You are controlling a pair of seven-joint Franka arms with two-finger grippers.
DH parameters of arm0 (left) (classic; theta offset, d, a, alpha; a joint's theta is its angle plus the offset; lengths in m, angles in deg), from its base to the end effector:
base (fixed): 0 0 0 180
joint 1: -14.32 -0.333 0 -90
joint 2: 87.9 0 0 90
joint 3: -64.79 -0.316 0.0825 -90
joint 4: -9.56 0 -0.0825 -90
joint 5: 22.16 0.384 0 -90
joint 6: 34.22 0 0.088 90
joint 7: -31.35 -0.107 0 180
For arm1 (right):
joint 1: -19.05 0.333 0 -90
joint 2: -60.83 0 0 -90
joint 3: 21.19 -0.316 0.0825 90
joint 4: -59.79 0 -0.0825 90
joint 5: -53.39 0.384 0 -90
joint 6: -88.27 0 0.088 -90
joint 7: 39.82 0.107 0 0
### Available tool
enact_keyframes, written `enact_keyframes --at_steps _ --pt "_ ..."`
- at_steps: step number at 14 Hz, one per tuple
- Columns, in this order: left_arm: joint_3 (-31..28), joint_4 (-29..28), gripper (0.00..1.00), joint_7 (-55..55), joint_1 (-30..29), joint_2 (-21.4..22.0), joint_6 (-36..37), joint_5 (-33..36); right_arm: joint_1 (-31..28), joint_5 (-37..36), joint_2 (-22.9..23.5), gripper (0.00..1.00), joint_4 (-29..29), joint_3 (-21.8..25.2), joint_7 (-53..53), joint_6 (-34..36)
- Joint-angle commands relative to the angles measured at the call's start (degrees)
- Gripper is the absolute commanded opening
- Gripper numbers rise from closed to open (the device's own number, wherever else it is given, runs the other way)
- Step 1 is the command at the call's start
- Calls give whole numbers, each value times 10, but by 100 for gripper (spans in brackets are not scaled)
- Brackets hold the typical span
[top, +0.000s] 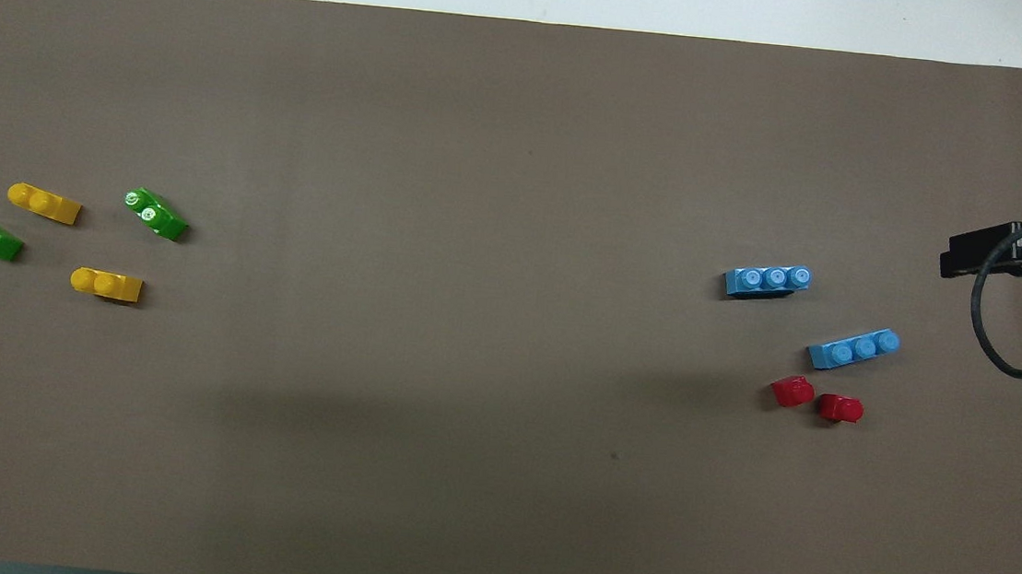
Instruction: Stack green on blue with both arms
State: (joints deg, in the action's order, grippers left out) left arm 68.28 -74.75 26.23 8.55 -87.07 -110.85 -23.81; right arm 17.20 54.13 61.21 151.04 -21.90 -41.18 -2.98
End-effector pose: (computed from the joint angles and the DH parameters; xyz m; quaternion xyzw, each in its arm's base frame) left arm 0.5244 0.0170 0.6590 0.9977 -0.0272 -0.0587 0.0176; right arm 0.5580 -0.0098 0.6124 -1.0000 -0.0018 0.0032 0.0066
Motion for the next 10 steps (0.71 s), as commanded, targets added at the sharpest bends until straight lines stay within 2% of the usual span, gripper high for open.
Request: enact_keyframes --at_steps 1,7,10 --pt "2 16 100 -6 -4 -6 13 -5 -2 -9 -12 100 11 -3 -7 3" --pt "0 -1 100 -7 -6 13 3 -7 -2 -9 -12 100 12 -3 -4 0" --pt "0 -2 100 -1 -6 17 3 -7 -1 -12 -11 100 12 -3 62 -7"
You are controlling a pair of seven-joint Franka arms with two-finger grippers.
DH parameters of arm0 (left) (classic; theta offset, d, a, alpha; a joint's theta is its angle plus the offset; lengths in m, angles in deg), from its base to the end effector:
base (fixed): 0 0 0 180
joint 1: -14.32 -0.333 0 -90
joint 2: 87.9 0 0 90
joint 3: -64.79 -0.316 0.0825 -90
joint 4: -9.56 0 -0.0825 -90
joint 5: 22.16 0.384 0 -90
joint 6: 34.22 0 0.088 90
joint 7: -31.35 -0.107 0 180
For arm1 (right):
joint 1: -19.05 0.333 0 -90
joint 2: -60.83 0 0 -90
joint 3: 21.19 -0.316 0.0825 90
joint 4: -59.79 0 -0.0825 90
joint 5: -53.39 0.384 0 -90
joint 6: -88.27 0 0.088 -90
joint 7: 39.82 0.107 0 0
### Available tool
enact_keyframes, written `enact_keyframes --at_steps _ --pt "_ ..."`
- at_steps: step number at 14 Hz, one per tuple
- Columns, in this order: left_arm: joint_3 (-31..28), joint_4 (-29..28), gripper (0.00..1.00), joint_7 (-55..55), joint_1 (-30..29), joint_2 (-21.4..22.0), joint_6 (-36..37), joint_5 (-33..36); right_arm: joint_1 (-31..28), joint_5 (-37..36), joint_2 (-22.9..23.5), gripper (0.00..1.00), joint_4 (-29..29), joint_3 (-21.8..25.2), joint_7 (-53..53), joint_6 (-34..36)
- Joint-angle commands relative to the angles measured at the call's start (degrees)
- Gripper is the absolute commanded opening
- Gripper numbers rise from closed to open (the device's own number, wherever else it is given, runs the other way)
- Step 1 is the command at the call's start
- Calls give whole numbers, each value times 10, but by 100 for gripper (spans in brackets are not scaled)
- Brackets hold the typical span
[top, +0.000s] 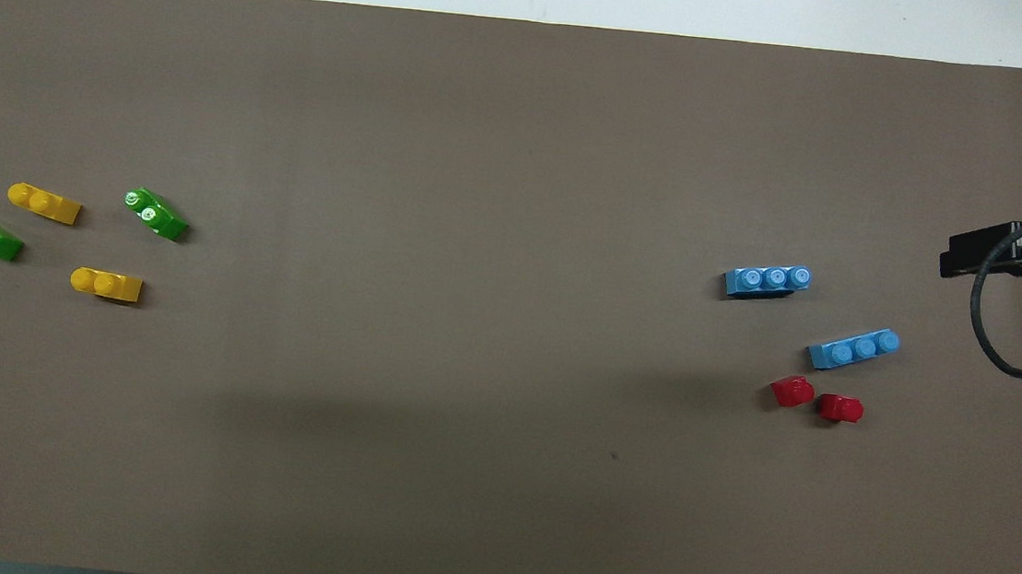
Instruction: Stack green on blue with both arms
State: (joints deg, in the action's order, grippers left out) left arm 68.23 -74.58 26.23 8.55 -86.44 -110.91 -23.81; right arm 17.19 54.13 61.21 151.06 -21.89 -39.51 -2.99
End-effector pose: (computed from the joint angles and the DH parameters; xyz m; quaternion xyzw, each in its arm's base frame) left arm 0.5209 0.0171 0.6662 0.9982 -0.0268 -0.0513 0.0168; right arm 0.5580 -0.0100 0.6123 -0.9999 0.0130 0.0034 0.0065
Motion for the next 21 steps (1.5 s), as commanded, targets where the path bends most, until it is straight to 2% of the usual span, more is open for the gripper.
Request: enact_keyframes --at_steps 1,5,7,8,11,14,15,17,21 --pt "0 -4 100 4 -6 11 4 -7 0 -11 -10 100 12 -4 94 -8" --pt "0 -4 100 27 -7 11 1 -6 15 16 2 100 22 -6 397 -35" --pt "0 -4 100 87 -7 11 0 -6 5 88 28 100 20 -5 531 -38" --pt "0 -5 100 140 -7 11 -4 -7 -6 122 44 100 20 -4 565 -38" --pt "1 -43 100 339 -1 27 -45 -11 -41 203 95 100 21 -3 632 -52" --pt "2 -96 100 482 2 47 -115 -13 -44 205 127 100 44 -4 647 -75" --pt "2 -108 100 520 2 51 -132 -15 -43 206 129 100 68 -4 645 -84" --pt "2 -133 100 570 -5 60 -161 -26 -42 235 125 100 108 -3 644 -118" --pt "0 -182 100 594 -11 66 -203 -27 -64 254 143 100 145 -4 594 -163"
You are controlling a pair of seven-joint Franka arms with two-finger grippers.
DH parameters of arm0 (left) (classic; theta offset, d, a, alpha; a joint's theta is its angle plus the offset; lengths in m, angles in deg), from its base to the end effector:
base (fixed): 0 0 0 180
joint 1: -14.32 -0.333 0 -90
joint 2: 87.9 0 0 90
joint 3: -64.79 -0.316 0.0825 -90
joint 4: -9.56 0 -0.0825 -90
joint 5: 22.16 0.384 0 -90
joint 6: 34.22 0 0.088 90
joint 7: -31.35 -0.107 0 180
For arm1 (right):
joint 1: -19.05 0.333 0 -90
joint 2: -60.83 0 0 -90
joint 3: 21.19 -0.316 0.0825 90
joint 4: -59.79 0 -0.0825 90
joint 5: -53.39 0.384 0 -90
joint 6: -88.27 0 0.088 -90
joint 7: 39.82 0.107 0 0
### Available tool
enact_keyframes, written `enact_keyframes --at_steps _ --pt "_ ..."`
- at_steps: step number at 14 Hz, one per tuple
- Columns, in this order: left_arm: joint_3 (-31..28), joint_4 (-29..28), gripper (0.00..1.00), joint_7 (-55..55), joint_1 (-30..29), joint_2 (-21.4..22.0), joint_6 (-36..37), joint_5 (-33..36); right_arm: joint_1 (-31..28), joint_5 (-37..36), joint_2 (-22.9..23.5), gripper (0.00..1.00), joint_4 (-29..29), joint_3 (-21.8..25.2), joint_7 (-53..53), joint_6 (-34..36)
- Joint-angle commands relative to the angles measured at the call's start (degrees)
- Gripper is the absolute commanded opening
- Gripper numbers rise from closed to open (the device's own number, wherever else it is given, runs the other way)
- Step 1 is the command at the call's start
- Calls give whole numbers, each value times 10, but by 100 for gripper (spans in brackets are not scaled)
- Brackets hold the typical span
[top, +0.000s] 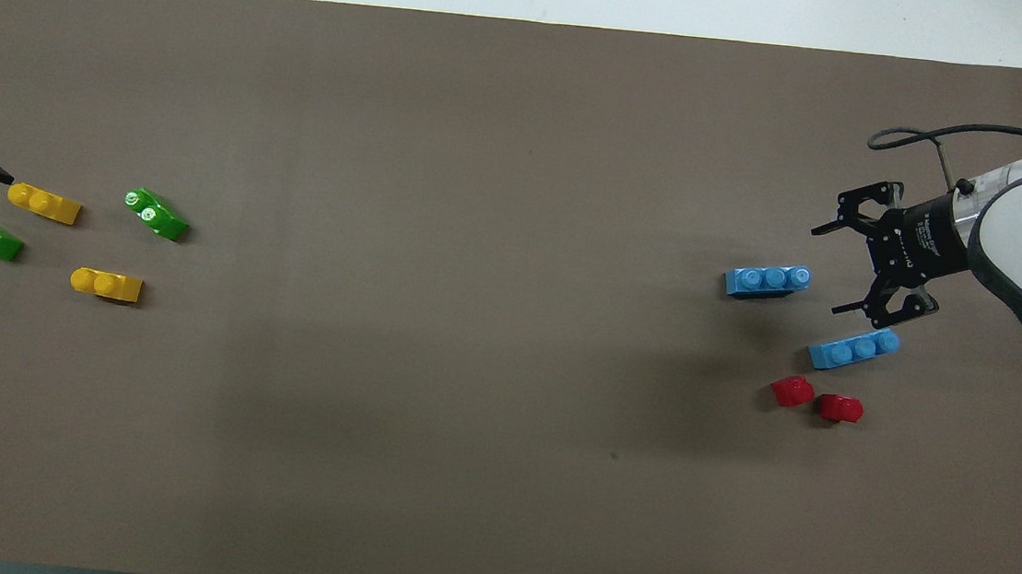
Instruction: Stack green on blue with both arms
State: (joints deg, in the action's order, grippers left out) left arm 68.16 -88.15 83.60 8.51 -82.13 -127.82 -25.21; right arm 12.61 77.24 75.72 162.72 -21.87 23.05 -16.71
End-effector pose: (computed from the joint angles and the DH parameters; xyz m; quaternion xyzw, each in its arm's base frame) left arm 0.5278 0.0156 0.6208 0.8873 0.4604 0.0031 0.0275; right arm 0.6045 -0.0286 0.3933 -0.7603 0.6102 0.1888 0.1180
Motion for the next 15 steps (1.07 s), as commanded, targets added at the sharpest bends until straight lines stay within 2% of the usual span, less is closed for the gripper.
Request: enact_keyframes --at_steps 1,5,15 --pt "1 -50 100 32 -13 16 -42 -16 -23 36 7 100 27 -4 -36 -28" --pt "1 -63 100 56 -22 -21 -80 -19 -29 56 23 100 27 -3 -43 -58" --pt "1 -43 100 43 -20 -172 -164 -9 -20 59 26 100 76 -4 -57 -136"
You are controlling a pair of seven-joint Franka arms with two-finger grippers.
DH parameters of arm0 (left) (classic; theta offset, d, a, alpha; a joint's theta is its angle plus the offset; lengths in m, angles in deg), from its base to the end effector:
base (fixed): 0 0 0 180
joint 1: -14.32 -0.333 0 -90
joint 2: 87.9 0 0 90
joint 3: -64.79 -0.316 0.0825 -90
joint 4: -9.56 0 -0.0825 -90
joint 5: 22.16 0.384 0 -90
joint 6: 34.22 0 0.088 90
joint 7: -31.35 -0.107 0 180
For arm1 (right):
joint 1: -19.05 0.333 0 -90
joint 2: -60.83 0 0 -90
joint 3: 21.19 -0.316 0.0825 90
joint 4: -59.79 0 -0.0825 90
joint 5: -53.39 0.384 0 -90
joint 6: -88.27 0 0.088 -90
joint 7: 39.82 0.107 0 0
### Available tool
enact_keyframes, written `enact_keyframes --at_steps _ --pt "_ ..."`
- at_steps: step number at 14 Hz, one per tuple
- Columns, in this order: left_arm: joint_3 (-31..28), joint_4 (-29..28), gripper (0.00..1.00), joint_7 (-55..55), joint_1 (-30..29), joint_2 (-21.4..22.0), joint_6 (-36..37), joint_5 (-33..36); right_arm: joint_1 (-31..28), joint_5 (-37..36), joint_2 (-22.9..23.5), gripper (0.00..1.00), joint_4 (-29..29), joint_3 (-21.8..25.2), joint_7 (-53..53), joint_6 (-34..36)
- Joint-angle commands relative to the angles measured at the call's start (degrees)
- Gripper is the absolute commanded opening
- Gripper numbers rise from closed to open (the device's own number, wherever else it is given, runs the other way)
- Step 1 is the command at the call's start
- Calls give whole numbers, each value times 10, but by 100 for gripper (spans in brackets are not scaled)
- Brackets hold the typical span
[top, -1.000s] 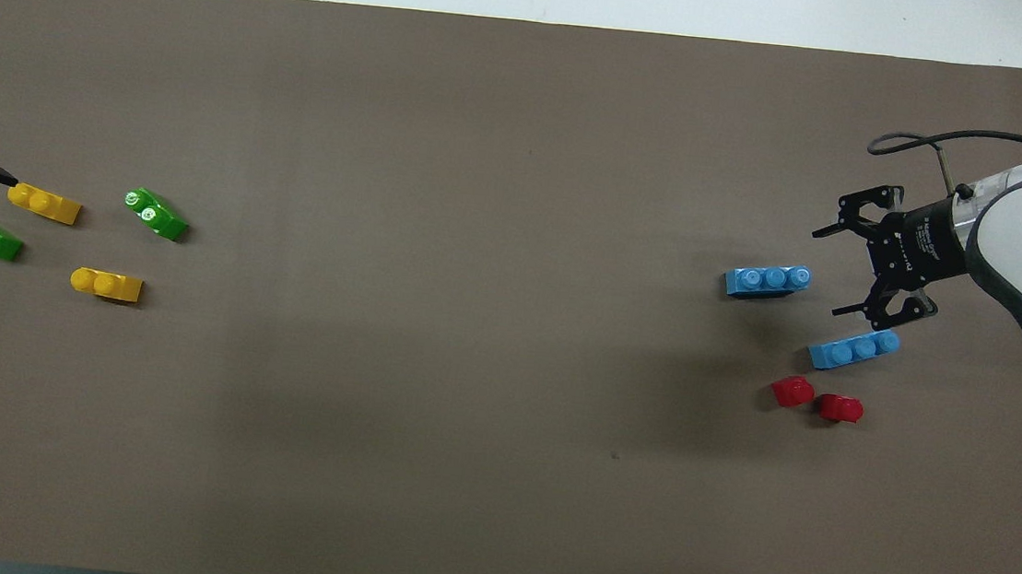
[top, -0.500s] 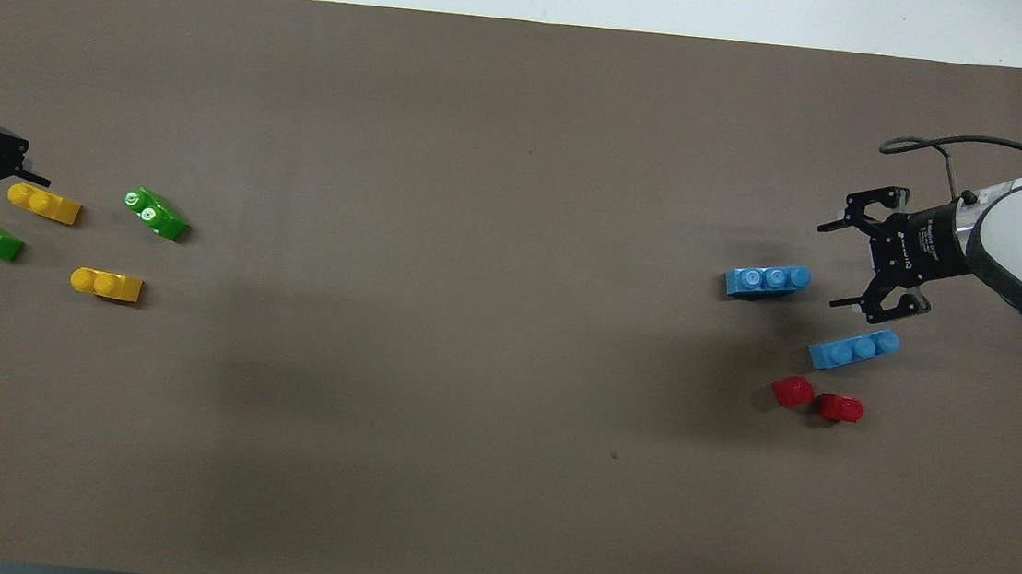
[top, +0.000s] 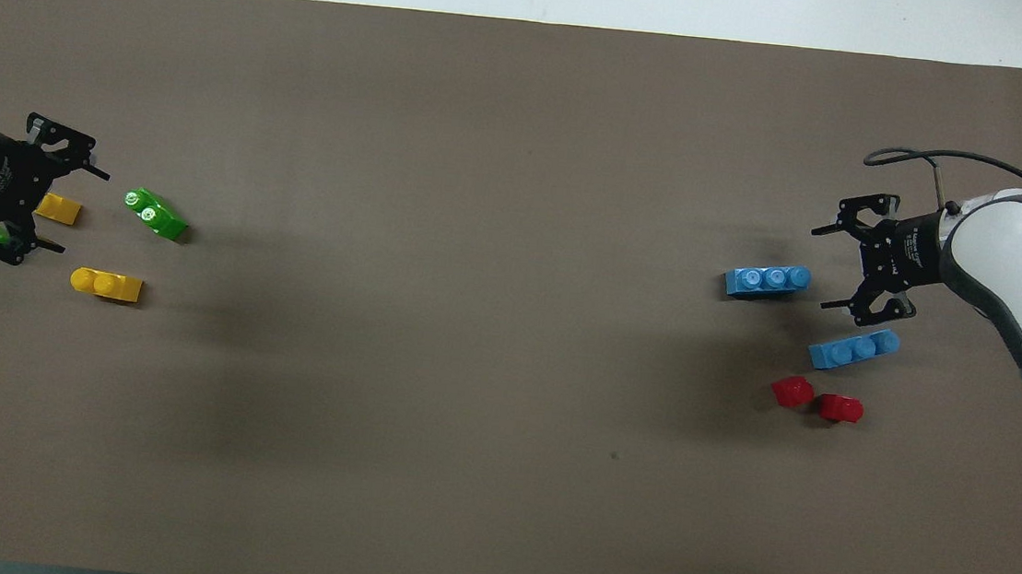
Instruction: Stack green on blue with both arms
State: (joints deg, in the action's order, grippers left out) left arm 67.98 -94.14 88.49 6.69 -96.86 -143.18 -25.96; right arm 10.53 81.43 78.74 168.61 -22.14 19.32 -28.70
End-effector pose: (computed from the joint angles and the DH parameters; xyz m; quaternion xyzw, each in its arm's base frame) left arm 0.5963 0.0429 0.4484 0.8519 0.5216 -0.0445 0.0174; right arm 0.6034 -0.0544 0.3298 -0.7366 0.6381 0.1651 0.1515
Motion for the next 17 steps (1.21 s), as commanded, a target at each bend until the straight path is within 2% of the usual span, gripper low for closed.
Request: enact_keyframes --at_steps 1,4,7,9,12,15,17 --pt "2 17 100 -18 -3 -32 -19 -1 2 17 -4 100 20 -1 -19 -20" --pt "2 22 100 -26 -4 -58 -44 1 5 31 -4 100 42 -1 -20 -62" --pt "2 76 100 -26 -2 -116 -43 11 10 39 -2 100 53 -2 -24 -84" --pt "3 77 100 -33 -3 -133 -52 29 18 51 5 100 61 -2 -31 -98" --pt "3 76 100 -101 3 -141 -56 34 25 57 4 100 75 -2 -44 -121" --pt "3 54 100 -104 1 -141 -94 33 28 57 7 100 82 -2 -59 -134" --pt "3 39 99 -119 -2 -141 -114 33 28 77 11 95 84 -2 -83 -142"
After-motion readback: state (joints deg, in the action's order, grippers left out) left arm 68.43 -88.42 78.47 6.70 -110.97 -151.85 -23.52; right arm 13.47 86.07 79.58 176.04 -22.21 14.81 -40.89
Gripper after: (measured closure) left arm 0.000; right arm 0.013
